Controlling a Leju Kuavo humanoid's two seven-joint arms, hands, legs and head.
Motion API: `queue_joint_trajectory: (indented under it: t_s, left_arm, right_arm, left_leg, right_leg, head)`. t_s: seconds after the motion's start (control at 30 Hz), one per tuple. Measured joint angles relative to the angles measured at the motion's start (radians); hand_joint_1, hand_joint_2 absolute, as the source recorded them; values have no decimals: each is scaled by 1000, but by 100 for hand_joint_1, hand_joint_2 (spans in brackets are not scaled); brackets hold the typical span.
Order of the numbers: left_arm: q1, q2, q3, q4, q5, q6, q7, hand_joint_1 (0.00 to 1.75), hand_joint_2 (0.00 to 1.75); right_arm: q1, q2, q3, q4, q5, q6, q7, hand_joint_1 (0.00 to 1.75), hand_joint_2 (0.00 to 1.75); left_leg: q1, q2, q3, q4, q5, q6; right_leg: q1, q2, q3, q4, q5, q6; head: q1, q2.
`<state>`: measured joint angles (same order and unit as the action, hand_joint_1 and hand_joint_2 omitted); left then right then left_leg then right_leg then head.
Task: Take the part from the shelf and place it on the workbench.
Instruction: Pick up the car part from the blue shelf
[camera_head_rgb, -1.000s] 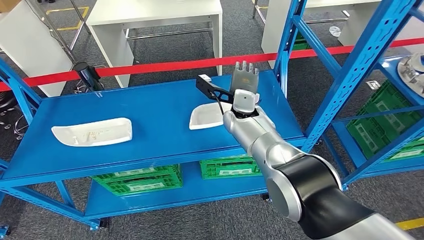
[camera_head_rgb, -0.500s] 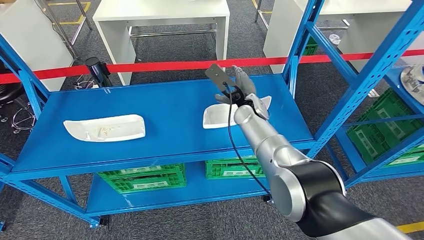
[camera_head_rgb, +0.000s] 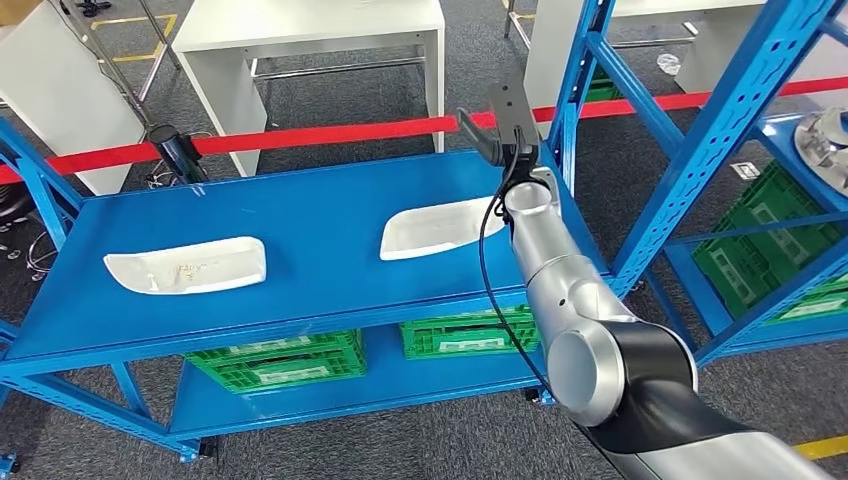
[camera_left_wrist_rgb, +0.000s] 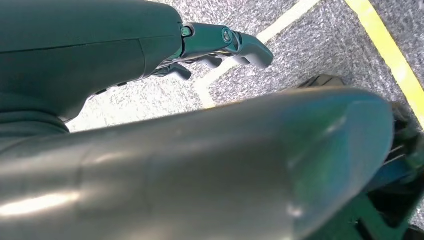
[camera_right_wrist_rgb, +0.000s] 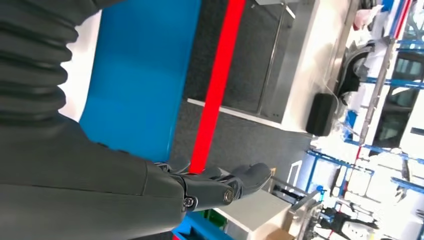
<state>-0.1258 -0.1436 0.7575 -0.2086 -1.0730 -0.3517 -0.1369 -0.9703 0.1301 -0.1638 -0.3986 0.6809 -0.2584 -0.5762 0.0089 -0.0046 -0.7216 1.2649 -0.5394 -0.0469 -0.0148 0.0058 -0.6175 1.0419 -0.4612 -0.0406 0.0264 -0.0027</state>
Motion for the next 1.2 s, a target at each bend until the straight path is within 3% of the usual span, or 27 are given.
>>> queue_joint_trajectory:
  t_s: [0.1,0.17,0.2,0.3,0.33,0.53,0.93,1.2]
  left_arm:
    - [-2,0,0,1,2,0,0,0,0]
    - [-3,-2,1,1,4,0,-1,0,0]
    - [-3,-3,1,2,5,0,-1,0,0]
    - [-4,-3,2,2,5,0,0,0,0]
    - [-4,-3,2,2,5,0,0,0,0]
    - [-5,-1,2,2,3,0,1,0,0]
    - [-5,3,2,2,-6,0,10,0,0]
    - [-4,3,2,2,-12,0,10,0,0]
  right_arm:
    - [-3,0,0,0,22,-7,48,0,175]
    - [-6,0,11,2,62,-28,117,0,175]
    - [-7,0,23,5,85,-43,153,0,131]
    - [0,-2,65,21,145,-88,221,0,131]
    - [4,-2,78,25,159,-102,232,0,175]
    - [17,-9,118,43,197,-131,270,0,175]
    - [45,-19,221,73,304,-132,377,0,175]
    - [54,-25,314,97,460,-45,571,0,175]
  left_leg:
    - [1,0,85,-177,81,2]
    - [3,-1,113,-233,86,6]
    - [3,-1,114,-237,86,9]
    - [0,-3,113,-235,88,18]
    - [-1,-3,113,-235,88,20]
    - [-4,-2,113,-235,87,28]
    - [-5,-2,113,-235,88,29]
    - [-5,-2,113,-236,88,29]
  right_leg:
    - [4,0,-2,6,-4,4]
    - [11,0,-6,8,-4,6]
    - [14,1,-8,8,-3,7]
    - [14,-1,-4,0,1,12]
    - [13,-1,-2,-2,2,14]
    - [10,-1,-1,-7,5,24]
    - [10,-1,-1,-7,6,26]
    - [10,-1,-2,-7,5,26]
  head:
    - [0,0]
    - [0,0]
    - [-1,0]
    - [-1,0]
    - [-1,0]
    - [-1,0]
    - [-1,0]
    - [-1,0]
